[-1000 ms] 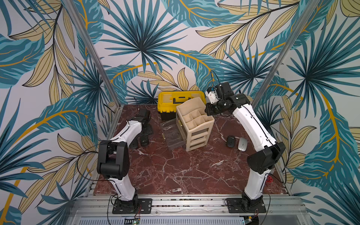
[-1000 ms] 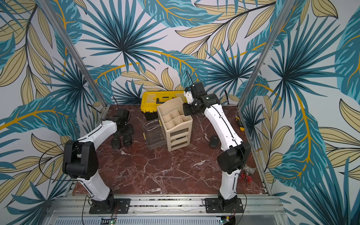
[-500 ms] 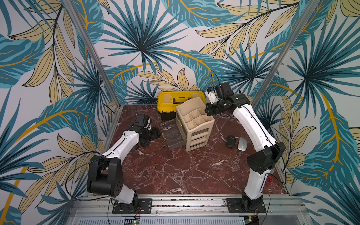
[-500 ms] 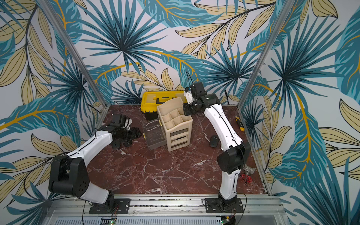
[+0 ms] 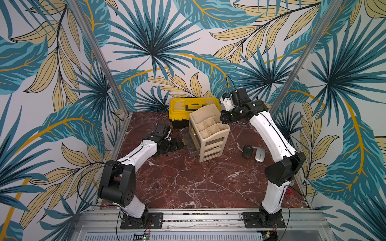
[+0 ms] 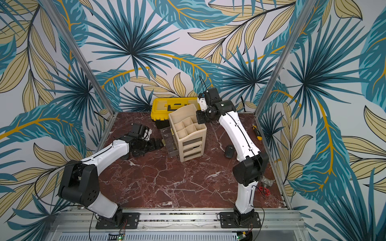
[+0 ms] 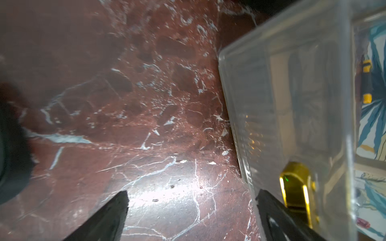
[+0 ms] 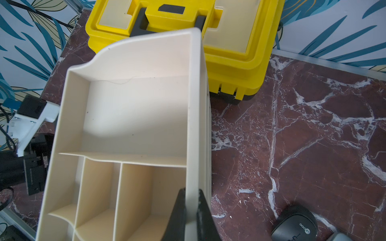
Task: Take the mice out of the drawer
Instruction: Close the drawer in the storage box.
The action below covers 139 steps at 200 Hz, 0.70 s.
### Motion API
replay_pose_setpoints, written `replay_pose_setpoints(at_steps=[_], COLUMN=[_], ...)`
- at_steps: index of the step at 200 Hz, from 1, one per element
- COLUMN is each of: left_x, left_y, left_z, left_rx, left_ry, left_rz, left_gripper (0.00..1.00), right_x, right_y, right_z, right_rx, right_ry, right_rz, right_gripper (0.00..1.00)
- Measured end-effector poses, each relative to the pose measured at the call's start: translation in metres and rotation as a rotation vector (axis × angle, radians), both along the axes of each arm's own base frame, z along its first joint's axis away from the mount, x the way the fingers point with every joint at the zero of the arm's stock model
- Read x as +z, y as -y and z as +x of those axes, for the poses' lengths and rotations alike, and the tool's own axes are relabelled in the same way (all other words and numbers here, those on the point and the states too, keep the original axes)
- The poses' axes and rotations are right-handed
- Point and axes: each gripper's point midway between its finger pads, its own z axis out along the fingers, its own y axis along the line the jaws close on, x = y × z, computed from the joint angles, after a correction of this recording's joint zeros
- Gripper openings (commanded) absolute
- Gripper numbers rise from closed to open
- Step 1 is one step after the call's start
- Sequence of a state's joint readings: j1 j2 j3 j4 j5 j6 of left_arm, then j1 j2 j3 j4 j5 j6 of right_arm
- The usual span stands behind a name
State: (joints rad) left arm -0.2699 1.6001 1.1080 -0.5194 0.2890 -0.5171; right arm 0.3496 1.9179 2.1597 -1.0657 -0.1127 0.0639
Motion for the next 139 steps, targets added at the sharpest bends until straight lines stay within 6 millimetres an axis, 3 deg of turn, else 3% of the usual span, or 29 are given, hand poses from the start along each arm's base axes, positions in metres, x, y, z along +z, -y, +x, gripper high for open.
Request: replay_pose_setpoints(at_steps=[48,101,139], left_x=[-0.005,0.004,-0.012], left_y=[0.021,0.049,0.057], left_z=[0.012,0.044,0.048], left_rx=[0.005,-0.012,-0.008], left_ry=[0.005,0.060,0.029], left_rz=[-0.032,-0.076,-0.066], left_gripper=[1.00,1.00,1.00], right_x=[0.000,0.000,0.000], right_y=[-0.001,-0.003,-0.001], right_z=[-0.001,-0.001,-0.001], right_rx=[0.000,-0.003,-0.021], right_ry=[0.002,0.010,0.010], right_rz=[-0.006,-0.027,-0.038], right_gripper=[0.00,0.00,0.00])
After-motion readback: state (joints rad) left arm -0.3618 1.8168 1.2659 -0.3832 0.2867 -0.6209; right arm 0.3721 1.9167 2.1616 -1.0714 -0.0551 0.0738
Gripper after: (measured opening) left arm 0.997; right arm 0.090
